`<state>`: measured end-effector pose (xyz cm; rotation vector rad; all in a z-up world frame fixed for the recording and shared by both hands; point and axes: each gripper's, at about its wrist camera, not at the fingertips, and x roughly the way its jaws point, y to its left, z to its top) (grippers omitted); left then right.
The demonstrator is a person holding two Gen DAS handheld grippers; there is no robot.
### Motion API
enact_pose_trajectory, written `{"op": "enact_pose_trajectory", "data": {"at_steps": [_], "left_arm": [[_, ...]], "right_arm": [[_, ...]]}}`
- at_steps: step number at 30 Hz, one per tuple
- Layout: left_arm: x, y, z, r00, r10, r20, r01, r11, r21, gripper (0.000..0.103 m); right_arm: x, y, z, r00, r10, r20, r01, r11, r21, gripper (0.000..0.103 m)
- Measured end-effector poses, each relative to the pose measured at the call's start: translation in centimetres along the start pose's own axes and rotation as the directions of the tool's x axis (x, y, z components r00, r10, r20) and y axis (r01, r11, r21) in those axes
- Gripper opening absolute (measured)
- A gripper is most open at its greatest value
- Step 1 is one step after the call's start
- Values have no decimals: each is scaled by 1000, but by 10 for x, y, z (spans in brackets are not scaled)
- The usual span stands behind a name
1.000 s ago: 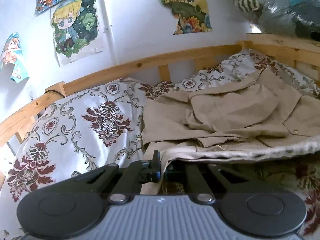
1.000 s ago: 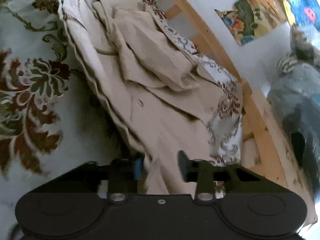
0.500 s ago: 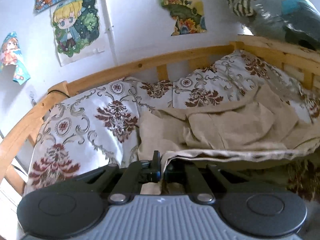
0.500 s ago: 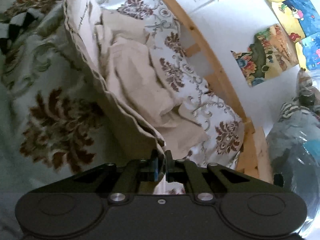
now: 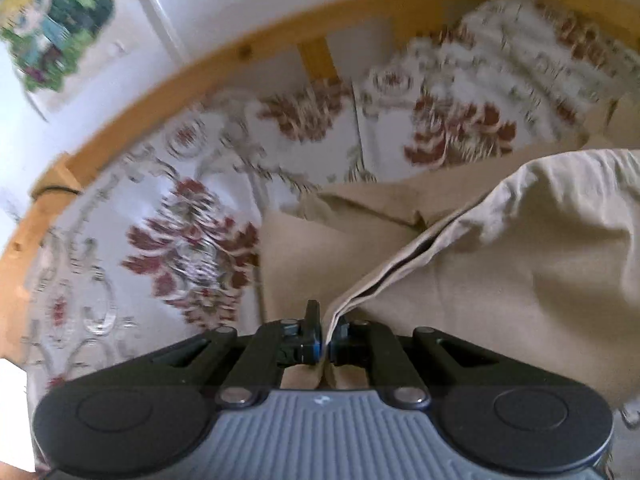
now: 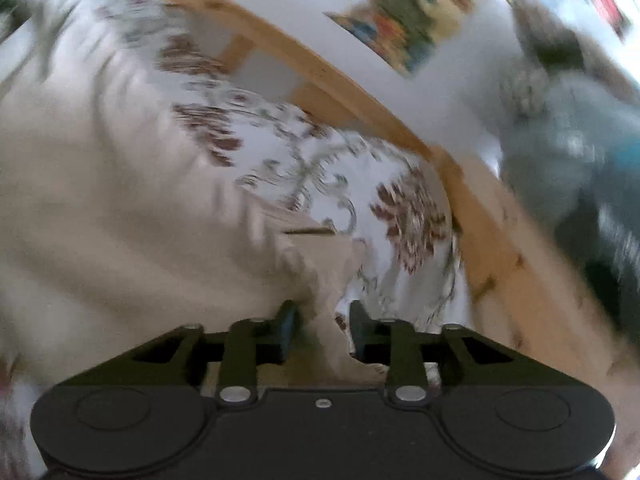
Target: Fold large clothes
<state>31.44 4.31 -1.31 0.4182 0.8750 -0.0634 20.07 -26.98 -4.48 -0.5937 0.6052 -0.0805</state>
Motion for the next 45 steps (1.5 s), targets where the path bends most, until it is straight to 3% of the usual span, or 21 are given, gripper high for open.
{"op": "enact_pose_trajectory", "data": {"at_steps": [1, 2, 5, 9, 13, 18, 21, 23, 26, 28, 29, 31, 33, 36, 40, 43, 45], "left_arm": [[10, -4, 0, 1000, -2, -18, 2, 1000, 8, 5], [20, -7, -1, 999, -3, -37, 4, 1000, 18, 5], [36, -11, -8, 998, -11, -63, 13, 999, 32, 6], [43, -7, -14, 998, -19, -66, 21, 999, 31, 6], [42, 4, -9, 997, -24, -75, 25, 1000, 4, 6], [47, 6, -3, 995, -11, -103, 11, 1000, -2, 7], [54, 0, -7, 994, 4, -110, -1, 1000, 29, 9], [59, 1, -9, 992, -16, -126, 19, 1000, 20, 11], [51, 17, -9, 993, -48, -104, 43, 998, -54, 31], [39, 34, -10, 996, -48, -70, 40, 993, -113, 62], [31, 45, -11, 998, -53, -42, 47, 989, -142, 69], [15, 66, -15, 998, -66, 18, 68, 977, -201, 94], [-1, 87, -22, 996, -56, 75, 74, 961, -267, 103], [-15, 112, -43, 991, -55, 123, 94, 936, -339, 103], [-11, 122, -73, 990, -115, 87, 141, 897, -419, 101], [-3, 111, -85, 989, -130, 66, 146, 896, -420, 94], [5, 96, -90, 995, -96, 28, 99, 913, -397, 89]], "right_arm": [[7, 1, -1, 1000, -2, -5, 2, 999, 47, 41], [10, 3, -2, 1000, -3, -2, 3, 997, 79, 57], [1, 1, -8, 998, 2, 66, -11, 990, 142, 85], [-30, -12, -29, 982, -14, 190, -37, 964, 264, 102], [-32, -28, -39, 986, -56, 160, -1, 940, 340, 102], [-18, -50, -58, 991, -83, 106, 16, 853, 522, 100], [4, -44, -73, 998, -60, 33, 34, 852, 522, 97], [23, -34, -81, 999, -37, -25, 45, 875, 483, 96], [35, -18, -86, 998, -58, -31, 65, 903, 425, 99], [36, -14, -83, 997, -69, -29, 75, 915, 397, 99], [35, -13, -83, 997, -70, -25, 74, 914, 399, 99], [33, -14, -84, 998, -61, -15, 61, 911, 408, 99], [32, -15, -85, 998, -57, -13, 57, 909, 413, 100], [32, -17, -85, 998, -62, -2, 58, 904, 424, 100], [29, -15, -83, 998, -68, 13, 56, 909, 414, 101], [27, -11, -81, 997, -70, 32, 51, 913, 404, 102], [26, -9, -80, 997, -71, 40, 50, 918, 394, 102]]}}
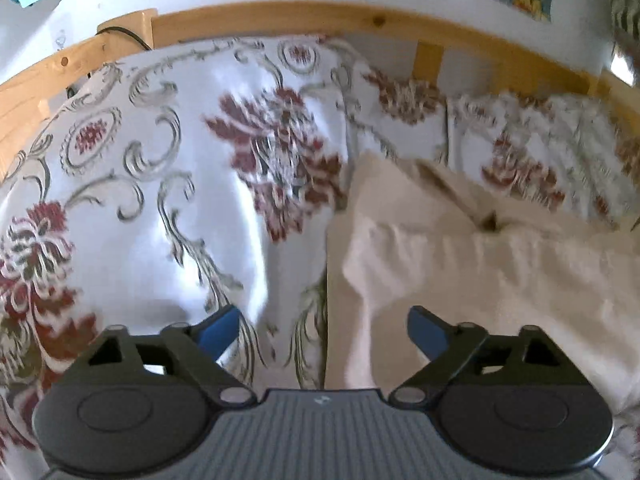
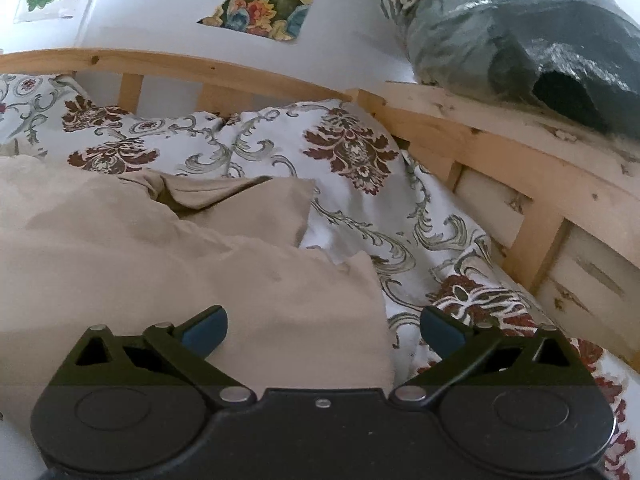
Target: Fold large clothes
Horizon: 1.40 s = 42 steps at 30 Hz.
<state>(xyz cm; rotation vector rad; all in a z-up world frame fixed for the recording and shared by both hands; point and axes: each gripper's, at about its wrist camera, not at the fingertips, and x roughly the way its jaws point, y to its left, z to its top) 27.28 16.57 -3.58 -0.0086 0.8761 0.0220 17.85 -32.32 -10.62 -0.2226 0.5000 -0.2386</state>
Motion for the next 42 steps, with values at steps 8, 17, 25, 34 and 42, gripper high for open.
{"op": "enact_pose_trajectory", "data": {"at_steps": [8, 17, 25, 34, 42], "left_arm": [[26, -19, -24, 984, 167, -63, -169, 985, -27, 83], [7, -10, -23, 992, 126, -2, -126, 989, -77, 80], [10, -12, -19, 1000, 7, -1, -7, 996, -90, 14], [-15, -22, -26, 984, 158, 80, -148, 981, -124, 5], [15, -35, -26, 977, 215, -9, -215, 976, -31, 19]], "right_arm": [[9, 6, -11, 1000, 15, -20, -15, 1000, -10, 102], [11, 9, -14, 999, 16, -27, -17, 1000, -24, 102], [9, 6, -13, 1000, 17, -19, -17, 1000, -13, 102], [2, 10, -9, 1000, 13, 18, -13, 1000, -27, 102], [6, 15, -8, 999, 42, -11, -42, 998, -39, 102]]}}
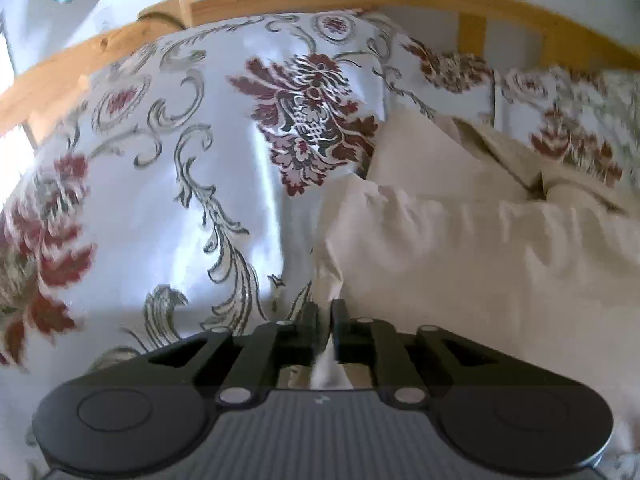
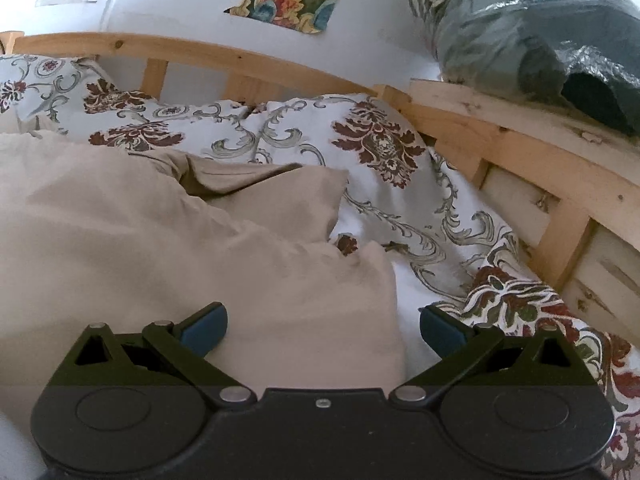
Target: Fold large clothes
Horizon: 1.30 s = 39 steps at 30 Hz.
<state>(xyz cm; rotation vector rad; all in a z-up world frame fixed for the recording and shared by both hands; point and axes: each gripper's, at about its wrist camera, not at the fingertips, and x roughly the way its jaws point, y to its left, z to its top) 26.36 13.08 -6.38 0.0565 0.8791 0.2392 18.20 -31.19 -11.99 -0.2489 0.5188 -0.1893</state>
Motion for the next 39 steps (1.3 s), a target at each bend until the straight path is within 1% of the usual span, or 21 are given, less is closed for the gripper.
{"op": "enact_pose_trajectory", "data": {"at_steps": [1, 2, 3, 4, 5, 7, 8, 10, 12, 13, 15, 18, 19, 21, 24, 26, 28, 31, 35, 38, 39], "left_arm": [[-5, -4, 0, 999, 31, 15, -31, 999, 23, 37], [-14, -8, 1, 998, 56, 43, -58, 997, 48, 49], [-21, -12, -1, 995, 64, 80, -69, 996, 62, 68], [-33, -16, -3, 989, 61, 135, -71, 995, 76, 73], [-43, -21, -4, 980, 50, 192, -68, 993, 91, 73], [-57, -33, -5, 966, 19, 257, -51, 991, 122, 77], [-62, -41, -6, 957, -5, 289, -33, 992, 124, 79], [-66, -61, -5, 937, -80, 339, 40, 991, 124, 89], [-62, -84, -1, 928, -135, 347, 96, 987, 129, 89], [-55, -100, 4, 932, -156, 326, 116, 983, 140, 89], [-43, -128, 14, 939, -159, 306, 118, 982, 149, 89], [-25, -152, 24, 926, -178, 334, 129, 978, 163, 89], [-19, -157, 26, 923, -181, 338, 132, 978, 164, 89], [-7, -166, 25, 928, -170, 332, 115, 977, 178, 89], [14, -175, 19, 935, -155, 320, 98, 977, 189, 89], [27, -174, 13, 938, -172, 300, 128, 978, 163, 93], [36, -174, 5, 930, -185, 318, 145, 979, 144, 96], [47, -173, 6, 938, -187, 293, 161, 981, 110, 101], [53, -166, 8, 944, -198, 264, 184, 980, 80, 102], [50, -160, 4, 935, -219, 281, 209, 976, 63, 102], [49, -156, 4, 928, -234, 288, 230, 972, 51, 102]], "right_arm": [[-1, 1, 0, 1000, -4, 0, 4, 1000, 1, 102], [-3, 1, 0, 1000, -8, 4, 8, 1000, 2, 102], [-5, 1, 1, 1000, -16, 10, 16, 1000, 0, 102], [-7, 2, 3, 999, -26, 18, 26, 1000, -5, 102], [-10, 4, 6, 999, -35, 36, 36, 999, -11, 102], [-22, 10, 16, 995, -33, 90, 35, 999, -29, 102], [-30, 15, 23, 993, -23, 120, 27, 999, -37, 102], [-45, 27, 36, 984, 4, 178, 2, 999, -34, 102], [-53, 42, 51, 976, 47, 212, -41, 999, -35, 102], [-54, 50, 60, 973, 66, 220, -59, 998, -36, 102], [-49, 64, 77, 969, 85, 230, -85, 996, -10, 102], [-26, 83, 104, 971, 86, 222, -102, 993, 60, 102], [-15, 89, 111, 974, 83, 212, -101, 992, 73, 102], [10, 104, 118, 983, 81, 162, -90, 995, 52, 102], [45, 125, 107, 996, 82, 45, -81, 996, -26, 102], [54, 130, 93, 994, 98, 38, -97, 995, -18, 102], [62, 132, 83, 994, 107, 20, -107, 994, 3, 102], [74, 133, 80, 991, 132, -19, -131, 991, 31, 102], [80, 135, 76, 990, 136, -30, -134, 990, 47, 102], [79, 132, 77, 986, 161, -32, -159, 985, 61, 102], [78, 124, 79, 975, 221, -31, -217, 972, 91, 102]]}}
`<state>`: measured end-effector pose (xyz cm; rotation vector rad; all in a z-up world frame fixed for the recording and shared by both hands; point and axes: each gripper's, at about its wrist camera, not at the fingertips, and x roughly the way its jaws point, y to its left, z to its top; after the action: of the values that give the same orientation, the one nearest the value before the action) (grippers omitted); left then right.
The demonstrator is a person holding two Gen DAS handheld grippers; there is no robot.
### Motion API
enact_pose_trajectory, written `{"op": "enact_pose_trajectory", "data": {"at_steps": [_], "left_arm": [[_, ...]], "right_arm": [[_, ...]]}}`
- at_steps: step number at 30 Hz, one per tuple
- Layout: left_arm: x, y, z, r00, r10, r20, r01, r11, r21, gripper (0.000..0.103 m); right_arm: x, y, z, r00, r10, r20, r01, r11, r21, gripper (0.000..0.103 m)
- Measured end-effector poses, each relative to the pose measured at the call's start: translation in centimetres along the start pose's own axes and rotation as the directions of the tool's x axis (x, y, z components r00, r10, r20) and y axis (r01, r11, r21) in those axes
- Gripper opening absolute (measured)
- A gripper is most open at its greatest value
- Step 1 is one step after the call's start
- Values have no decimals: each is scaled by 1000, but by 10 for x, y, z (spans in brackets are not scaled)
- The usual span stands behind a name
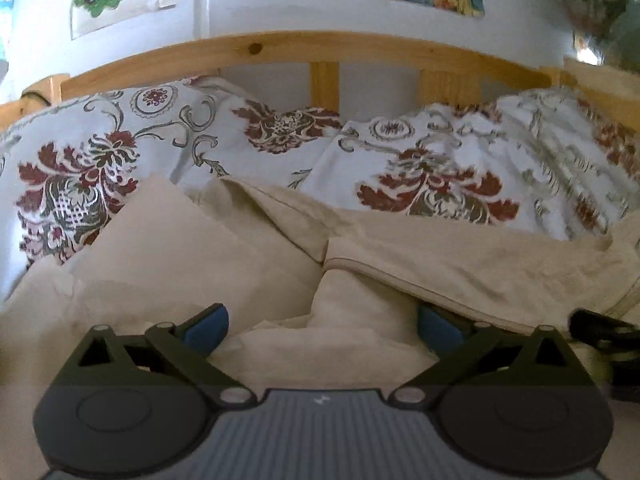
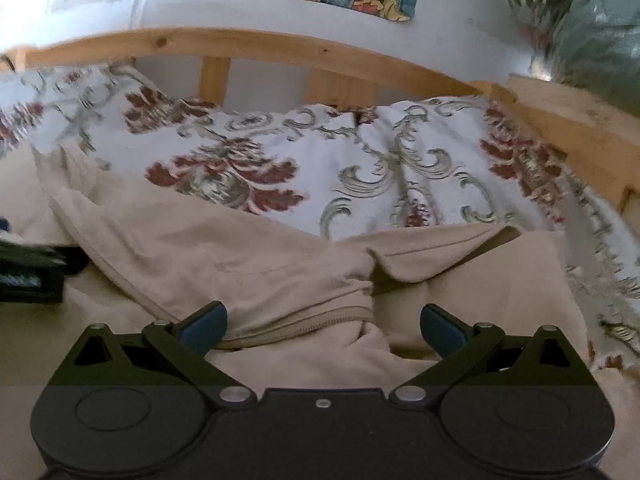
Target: Fold large clothes
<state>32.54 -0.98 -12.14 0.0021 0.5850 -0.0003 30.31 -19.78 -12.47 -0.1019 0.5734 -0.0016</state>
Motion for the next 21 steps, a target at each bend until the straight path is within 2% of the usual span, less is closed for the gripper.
{"op": "enact_pose_trajectory", "data": {"at_steps": [2, 3, 5, 7, 10, 11, 15, 21], "left_arm": [[-4, 9, -1, 999, -38, 17, 38, 998, -46, 103], [-6, 13, -1, 998, -50, 27, 51, 997, -65, 103], [-10, 17, -2, 997, -59, 45, 63, 994, -89, 103], [-18, 19, 0, 997, -46, 56, 51, 994, -97, 103], [-35, 18, 4, 998, -45, 42, 50, 991, -126, 103], [-43, 17, 4, 998, -59, 38, 63, 989, -135, 103], [-86, 14, 0, 997, -65, 36, 70, 987, -143, 103], [-147, 42, -23, 1000, 5, 5, -4, 989, -149, 103]], "right_arm": [[-16, -24, 5, 990, 143, 23, -144, 986, 87, 102], [-29, -35, 7, 988, 149, 46, -154, 980, 123, 102], [-55, -52, 7, 995, 74, 62, -83, 985, 149, 102], [-75, -65, 1, 1000, -7, 24, 3, 986, 167, 102], [-88, -80, -21, 985, -152, -84, 167, 965, 205, 102], [-88, -85, -32, 979, -176, -101, 194, 959, 208, 102], [-83, -83, -69, 981, -193, -29, 195, 977, 91, 102], [-80, -79, -66, 977, -210, -46, 214, 972, 97, 102]]}}
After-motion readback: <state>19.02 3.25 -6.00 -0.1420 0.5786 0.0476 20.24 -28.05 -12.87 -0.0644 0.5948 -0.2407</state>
